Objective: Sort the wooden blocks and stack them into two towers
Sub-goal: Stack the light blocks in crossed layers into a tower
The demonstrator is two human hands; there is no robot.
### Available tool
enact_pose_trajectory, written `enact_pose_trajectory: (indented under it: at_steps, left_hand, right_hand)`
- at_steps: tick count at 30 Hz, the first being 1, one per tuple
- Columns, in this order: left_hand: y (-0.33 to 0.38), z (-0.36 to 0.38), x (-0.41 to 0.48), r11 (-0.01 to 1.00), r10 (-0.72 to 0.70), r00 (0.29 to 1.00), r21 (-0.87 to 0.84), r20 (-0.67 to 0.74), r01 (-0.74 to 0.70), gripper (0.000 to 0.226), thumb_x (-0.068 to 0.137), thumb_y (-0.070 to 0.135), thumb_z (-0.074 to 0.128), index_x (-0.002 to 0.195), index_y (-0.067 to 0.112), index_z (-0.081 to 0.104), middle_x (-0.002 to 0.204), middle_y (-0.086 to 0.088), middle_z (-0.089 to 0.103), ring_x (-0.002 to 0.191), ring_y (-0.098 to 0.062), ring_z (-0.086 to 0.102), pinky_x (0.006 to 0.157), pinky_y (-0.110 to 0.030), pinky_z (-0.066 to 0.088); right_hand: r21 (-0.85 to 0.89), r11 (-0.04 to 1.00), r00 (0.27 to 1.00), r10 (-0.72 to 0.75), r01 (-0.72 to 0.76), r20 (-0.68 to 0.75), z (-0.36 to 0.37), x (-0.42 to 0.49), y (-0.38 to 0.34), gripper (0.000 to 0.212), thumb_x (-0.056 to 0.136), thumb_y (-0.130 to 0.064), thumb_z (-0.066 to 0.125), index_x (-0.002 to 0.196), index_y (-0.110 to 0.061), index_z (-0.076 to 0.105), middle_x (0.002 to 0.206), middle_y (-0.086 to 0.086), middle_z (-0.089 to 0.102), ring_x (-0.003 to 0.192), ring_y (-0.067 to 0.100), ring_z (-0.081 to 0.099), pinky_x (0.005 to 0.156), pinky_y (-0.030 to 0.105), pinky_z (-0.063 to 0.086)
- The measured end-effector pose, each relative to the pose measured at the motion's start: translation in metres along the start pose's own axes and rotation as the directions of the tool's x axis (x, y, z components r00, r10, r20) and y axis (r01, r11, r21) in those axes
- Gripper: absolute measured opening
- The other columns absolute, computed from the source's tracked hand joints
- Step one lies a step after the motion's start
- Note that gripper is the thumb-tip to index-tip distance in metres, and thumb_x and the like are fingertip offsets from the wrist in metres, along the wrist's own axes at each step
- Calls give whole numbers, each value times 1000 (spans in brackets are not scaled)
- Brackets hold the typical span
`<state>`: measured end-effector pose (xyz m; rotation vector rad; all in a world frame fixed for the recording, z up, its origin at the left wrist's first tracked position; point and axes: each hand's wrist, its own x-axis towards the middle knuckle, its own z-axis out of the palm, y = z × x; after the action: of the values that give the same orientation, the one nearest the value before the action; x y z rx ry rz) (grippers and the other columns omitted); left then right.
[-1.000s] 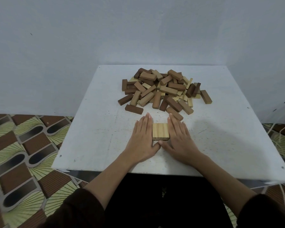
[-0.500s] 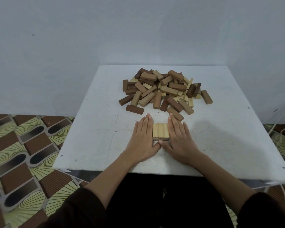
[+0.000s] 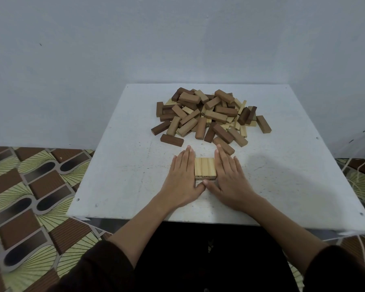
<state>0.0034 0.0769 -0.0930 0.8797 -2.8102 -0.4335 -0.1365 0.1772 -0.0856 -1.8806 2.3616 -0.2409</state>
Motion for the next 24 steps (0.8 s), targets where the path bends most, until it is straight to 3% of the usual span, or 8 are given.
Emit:
enact_pose_trajectory:
  at_steps: [2, 3, 6, 10, 14, 18, 21, 24]
  left_hand:
    - [0, -4, 1, 993, 0, 1000, -118, 20, 2, 101, 77, 67, 28, 148, 1, 2, 157, -14, 3, 145, -26, 2, 119, -40, 8]
    - [-1, -8, 2, 981, 7, 1000, -191, 10, -5, 100, 78, 67, 39, 146, 0, 11, 154, -15, 13, 142, -28, 10, 117, -40, 15]
    - [-1, -22, -1, 898, -14, 1000, -440, 7, 16, 94, 77, 45, 72, 144, 9, 17, 144, -5, 24, 133, -15, 19, 109, -29, 21]
    - [-2, -28, 1, 816, -58, 997, -573, 40, 71, 95, 72, 29, 81, 144, 23, 18, 128, 10, 34, 122, -4, 30, 97, -17, 30]
    - [-2, -26, 11, 799, -46, 998, -597, 48, 66, 97, 68, 28, 84, 143, 23, 23, 126, 7, 42, 118, -5, 37, 87, 1, 28]
    - [-4, -30, 15, 803, -12, 999, -594, 51, 41, 96, 67, 26, 85, 142, 21, 25, 121, 4, 50, 117, -10, 45, 95, -11, 32]
    - [-2, -31, 15, 805, -7, 998, -591, 59, 41, 95, 67, 25, 84, 142, 20, 25, 119, 3, 51, 117, -12, 46, 101, -24, 35]
    - [0, -33, 15, 797, -13, 998, -602, 67, 51, 95, 68, 26, 84, 142, 21, 25, 120, 2, 51, 117, -12, 46, 100, -23, 34]
  right_hand:
    - [110, 994, 1000, -17, 19, -17, -3, 0, 1, 100, 81, -77, 7, 149, -5, -7, 158, 9, -7, 146, 22, -3, 117, 39, -1]
    - [204, 979, 999, -16, 23, -38, -7, 0, 1, 100, 84, -73, 27, 149, -5, -4, 158, 7, -3, 145, 21, -1, 116, 37, 1]
    - [405, 914, 997, 0, 32, -79, -19, 2, 5, 98, 79, -39, 71, 148, -5, 11, 155, 8, 13, 141, 16, 7, 114, 31, 7]
    - [454, 868, 973, -123, 202, -197, -26, 7, 9, 85, 72, -26, 73, 138, 6, 32, 136, 21, 42, 127, 19, 33, 107, 40, 30]
    - [445, 860, 962, -169, 249, -213, -27, 14, 13, 84, 70, -24, 78, 135, 9, 35, 122, 21, 51, 112, 21, 44, 97, 27, 35]
    - [486, 840, 969, -182, 240, -164, -30, 16, 13, 88, 69, -23, 83, 138, 3, 34, 121, 13, 50, 108, 5, 35, 91, -3, 23]
    - [486, 841, 969, -175, 238, -172, -28, 18, 13, 84, 71, -18, 81, 137, 3, 35, 119, 14, 52, 106, 2, 34, 89, -5, 22]
    - [466, 849, 967, -184, 248, -179, -25, 19, 15, 80, 70, -12, 82, 133, 8, 38, 114, 18, 54, 103, -2, 33, 91, -4, 22]
